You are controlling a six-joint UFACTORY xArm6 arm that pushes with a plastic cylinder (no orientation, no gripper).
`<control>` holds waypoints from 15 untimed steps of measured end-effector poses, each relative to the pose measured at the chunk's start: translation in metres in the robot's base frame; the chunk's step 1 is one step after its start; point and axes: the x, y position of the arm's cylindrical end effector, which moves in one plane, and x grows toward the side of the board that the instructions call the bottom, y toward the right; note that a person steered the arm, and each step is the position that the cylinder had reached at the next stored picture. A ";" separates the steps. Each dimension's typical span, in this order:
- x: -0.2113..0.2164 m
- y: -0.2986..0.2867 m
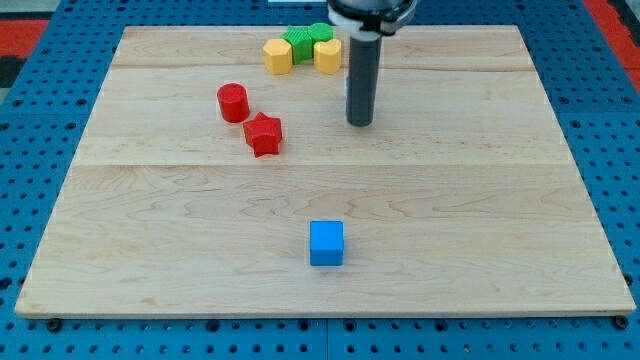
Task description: Push the red star to the top left of blue cube
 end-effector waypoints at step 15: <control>-0.003 -0.145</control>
